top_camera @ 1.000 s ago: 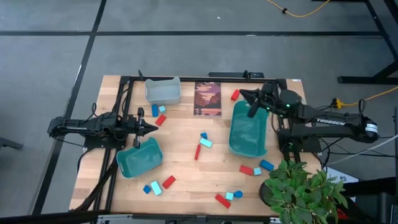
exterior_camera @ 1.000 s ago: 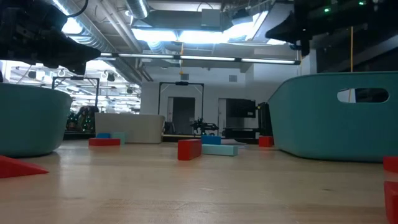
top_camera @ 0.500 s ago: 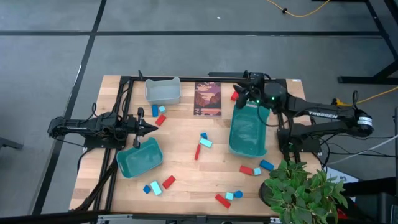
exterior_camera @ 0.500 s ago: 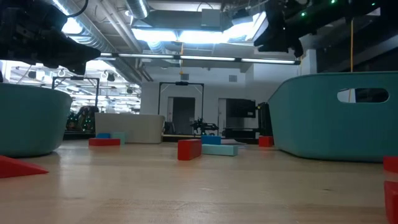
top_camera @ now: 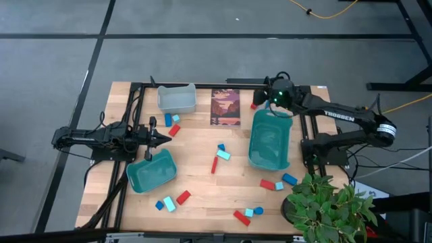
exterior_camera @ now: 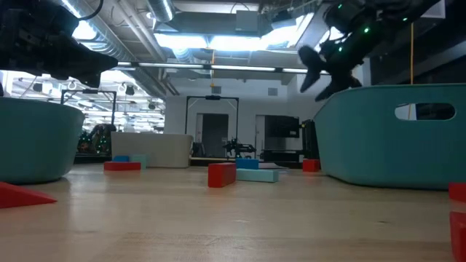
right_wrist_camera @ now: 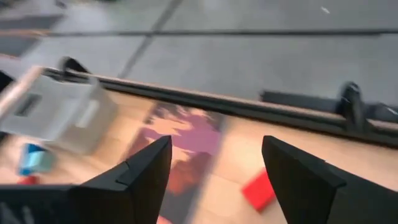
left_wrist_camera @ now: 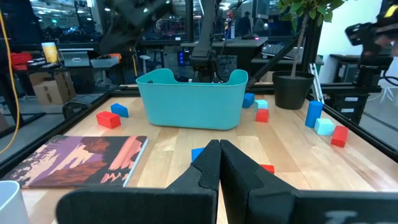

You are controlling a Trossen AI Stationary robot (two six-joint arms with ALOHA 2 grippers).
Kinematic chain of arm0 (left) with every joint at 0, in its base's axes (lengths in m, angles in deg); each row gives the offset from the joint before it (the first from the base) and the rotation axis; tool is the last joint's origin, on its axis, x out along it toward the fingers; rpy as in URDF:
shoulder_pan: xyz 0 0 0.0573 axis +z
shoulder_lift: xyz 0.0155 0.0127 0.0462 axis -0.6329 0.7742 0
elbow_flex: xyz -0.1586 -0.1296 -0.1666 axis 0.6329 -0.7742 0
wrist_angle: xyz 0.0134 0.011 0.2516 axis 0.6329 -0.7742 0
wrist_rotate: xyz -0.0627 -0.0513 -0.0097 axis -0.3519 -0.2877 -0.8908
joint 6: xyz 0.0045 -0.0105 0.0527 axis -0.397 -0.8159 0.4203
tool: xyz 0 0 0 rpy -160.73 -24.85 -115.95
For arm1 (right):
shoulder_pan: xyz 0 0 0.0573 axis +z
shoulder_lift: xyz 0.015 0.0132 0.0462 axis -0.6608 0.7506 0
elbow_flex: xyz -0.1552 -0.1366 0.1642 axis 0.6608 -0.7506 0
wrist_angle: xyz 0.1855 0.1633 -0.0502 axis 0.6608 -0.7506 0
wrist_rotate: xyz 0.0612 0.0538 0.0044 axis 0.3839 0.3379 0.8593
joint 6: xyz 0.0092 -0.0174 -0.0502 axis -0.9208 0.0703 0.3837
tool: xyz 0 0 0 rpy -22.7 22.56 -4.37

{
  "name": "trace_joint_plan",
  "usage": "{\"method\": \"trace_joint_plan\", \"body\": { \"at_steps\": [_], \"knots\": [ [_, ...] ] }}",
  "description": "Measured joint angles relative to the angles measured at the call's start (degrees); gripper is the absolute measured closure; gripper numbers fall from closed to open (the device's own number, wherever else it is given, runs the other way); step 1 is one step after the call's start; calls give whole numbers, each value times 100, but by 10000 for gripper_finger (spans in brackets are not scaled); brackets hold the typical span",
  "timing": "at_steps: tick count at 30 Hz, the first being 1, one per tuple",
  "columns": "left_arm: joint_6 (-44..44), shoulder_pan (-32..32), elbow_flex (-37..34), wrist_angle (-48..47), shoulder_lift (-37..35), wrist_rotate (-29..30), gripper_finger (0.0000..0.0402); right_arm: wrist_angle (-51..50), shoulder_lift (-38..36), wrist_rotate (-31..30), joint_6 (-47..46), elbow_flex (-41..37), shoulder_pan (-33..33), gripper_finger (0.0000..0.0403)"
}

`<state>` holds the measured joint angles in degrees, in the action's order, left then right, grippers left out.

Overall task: Sort & place blocks by color
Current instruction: Put the red block into the gray bin

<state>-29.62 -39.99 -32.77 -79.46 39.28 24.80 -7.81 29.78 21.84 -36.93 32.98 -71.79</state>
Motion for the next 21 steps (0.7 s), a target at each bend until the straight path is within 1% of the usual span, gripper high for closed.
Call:
{"method": "trace_joint_plan", "body": {
  "at_steps": [5,11,14,18,21],
  "knots": [
    [-1,0,1,0,0,1,401,-319,291,12,-39,37,-282,148],
    [-1,-1,2,0,0,1,401,-895,438,161,-338,37,-488,148],
    [-1,1,0,0,1,0,401,-976,507,85,-329,37,-499,148],
    [0,-1,1,0,0,0,401,-1004,705,-233,-500,37,-499,148],
    [0,-1,2,0,0,1,401,-878,893,-247,-637,37,-499,148]
  ]
}}
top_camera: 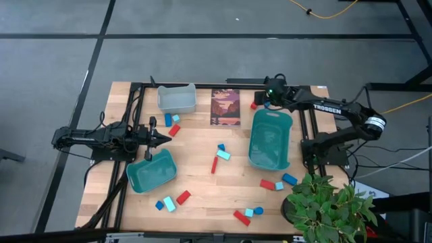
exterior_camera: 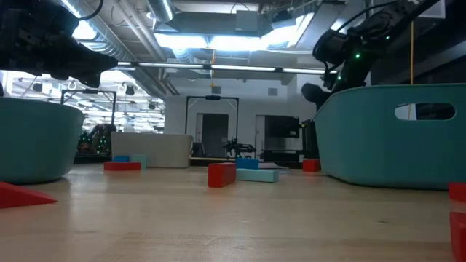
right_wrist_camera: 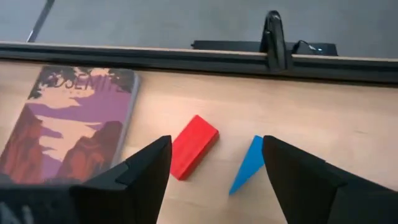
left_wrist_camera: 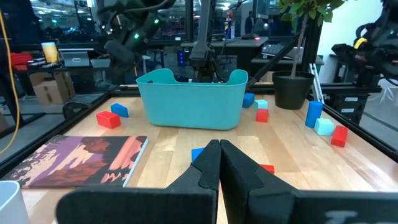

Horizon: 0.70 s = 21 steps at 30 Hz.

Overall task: Sort & place blocks by color
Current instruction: Put the red block into the gray bin

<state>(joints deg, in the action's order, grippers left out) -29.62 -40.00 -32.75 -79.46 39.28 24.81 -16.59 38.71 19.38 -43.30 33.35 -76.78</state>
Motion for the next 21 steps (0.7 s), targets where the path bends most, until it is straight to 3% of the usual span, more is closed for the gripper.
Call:
{"method": "trace_joint_plan", "body": {
  "at_steps": [14,21],
  "knots": [
    [0,0,-1,0,-1,0,401,833,793,528,-1174,8,-34,148],
    [-1,0,0,0,-1,-1,401,133,1335,729,-1164,667,-269,148]
  ]
}}
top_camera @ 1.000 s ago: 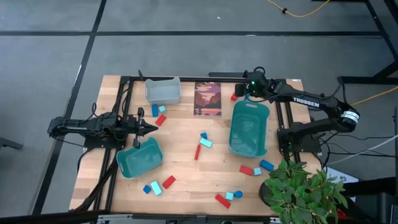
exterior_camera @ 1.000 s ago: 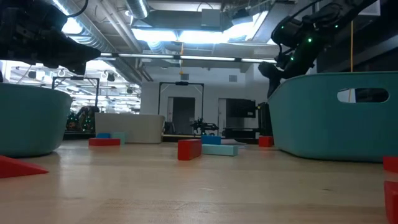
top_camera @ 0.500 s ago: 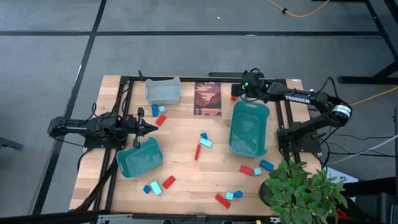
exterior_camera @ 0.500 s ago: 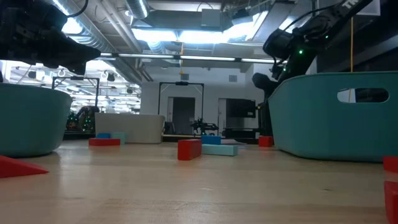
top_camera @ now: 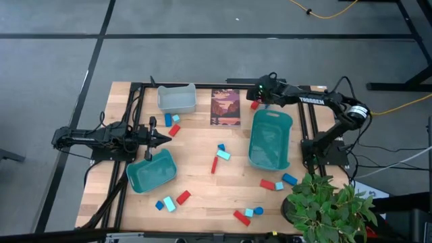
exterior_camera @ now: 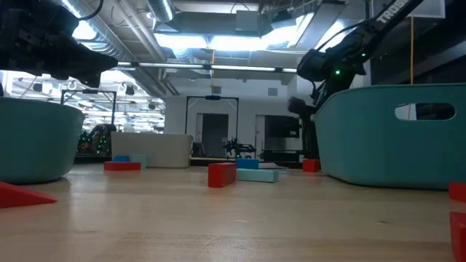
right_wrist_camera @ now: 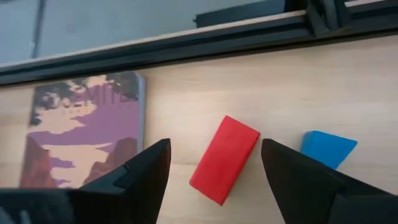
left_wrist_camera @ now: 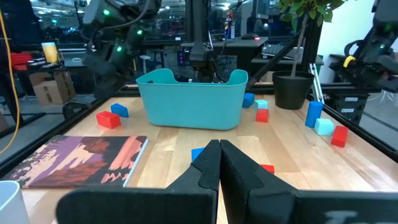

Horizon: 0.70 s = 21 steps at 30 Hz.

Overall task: Sort & place blocks by color
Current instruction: Put the red block into the gray bin

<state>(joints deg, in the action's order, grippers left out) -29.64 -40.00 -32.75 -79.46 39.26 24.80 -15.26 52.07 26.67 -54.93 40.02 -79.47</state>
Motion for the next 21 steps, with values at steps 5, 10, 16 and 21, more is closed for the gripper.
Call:
{"method": "trace_joint_plan", "body": {
  "at_steps": [5,10,16,21],
  "knots": [
    [0,1,-2,0,1,0,401,-146,343,-15,-32,312,-15,148],
    [0,2,-2,0,0,0,401,-206,684,-11,-177,464,-46,148],
    [0,2,-1,0,2,2,401,-264,878,-9,-377,524,-70,148],
    [0,1,-1,0,2,0,401,-673,886,-51,-457,524,-70,148]
  ]
}}
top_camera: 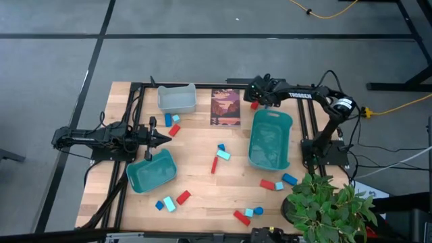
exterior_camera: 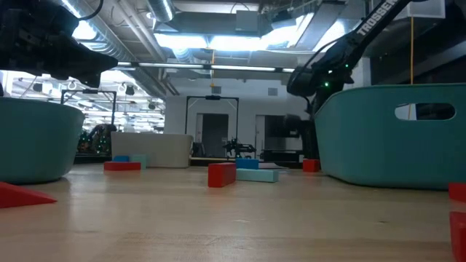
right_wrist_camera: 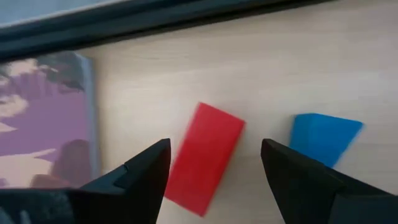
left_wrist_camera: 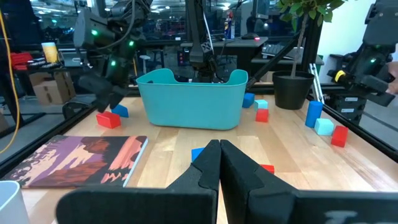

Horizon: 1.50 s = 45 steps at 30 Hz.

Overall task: Sort & place blocks by color
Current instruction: Put the red block into the gray bin

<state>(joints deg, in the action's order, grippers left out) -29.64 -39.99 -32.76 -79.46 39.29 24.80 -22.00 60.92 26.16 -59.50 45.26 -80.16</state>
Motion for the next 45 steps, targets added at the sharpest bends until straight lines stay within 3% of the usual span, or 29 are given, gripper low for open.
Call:
{"method": "trace_joint_plan", "body": {
  "at_steps": [32,45],
  "knots": [
    [0,0,1,0,-2,-2,401,421,649,-60,12,2,22,149],
    [1,1,-1,0,-1,-5,401,361,660,-143,45,0,20,206]
  ]
}}
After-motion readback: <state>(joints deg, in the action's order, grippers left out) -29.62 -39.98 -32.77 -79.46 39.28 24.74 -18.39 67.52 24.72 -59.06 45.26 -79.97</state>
